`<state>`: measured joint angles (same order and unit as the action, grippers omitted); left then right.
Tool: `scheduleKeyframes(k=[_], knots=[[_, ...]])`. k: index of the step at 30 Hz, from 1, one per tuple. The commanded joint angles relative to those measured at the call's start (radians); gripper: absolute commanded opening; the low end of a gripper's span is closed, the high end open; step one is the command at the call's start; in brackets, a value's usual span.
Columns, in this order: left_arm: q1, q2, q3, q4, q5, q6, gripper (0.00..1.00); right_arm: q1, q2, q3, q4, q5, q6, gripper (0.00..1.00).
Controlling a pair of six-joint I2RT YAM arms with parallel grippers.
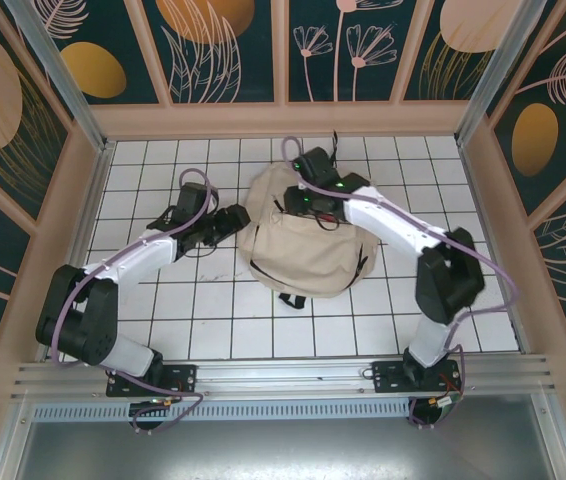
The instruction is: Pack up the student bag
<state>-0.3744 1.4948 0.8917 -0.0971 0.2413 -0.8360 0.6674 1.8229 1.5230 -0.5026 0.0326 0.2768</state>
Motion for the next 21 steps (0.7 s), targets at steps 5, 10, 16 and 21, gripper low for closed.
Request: scheduleKeyframes(k=[5,10,16,21], knots=[[0.046,0.006,0.005,-0.019,-0.087,-0.054,0.73,0.048,0.259,0.274,-0.118,0.176,-0.115,0.44],[0.055,0.015,-0.001,-0.015,-0.075,-0.052,0.74,0.061,0.347,0.370,-0.156,0.215,-0.130,0.43],[0.055,0.024,0.001,-0.015,-0.068,-0.051,0.74,0.076,0.424,0.442,-0.209,0.296,-0.148,0.35],[0.055,0.024,0.001,-0.012,-0.069,-0.054,0.75,0.096,0.443,0.453,-0.216,0.267,-0.181,0.45]])
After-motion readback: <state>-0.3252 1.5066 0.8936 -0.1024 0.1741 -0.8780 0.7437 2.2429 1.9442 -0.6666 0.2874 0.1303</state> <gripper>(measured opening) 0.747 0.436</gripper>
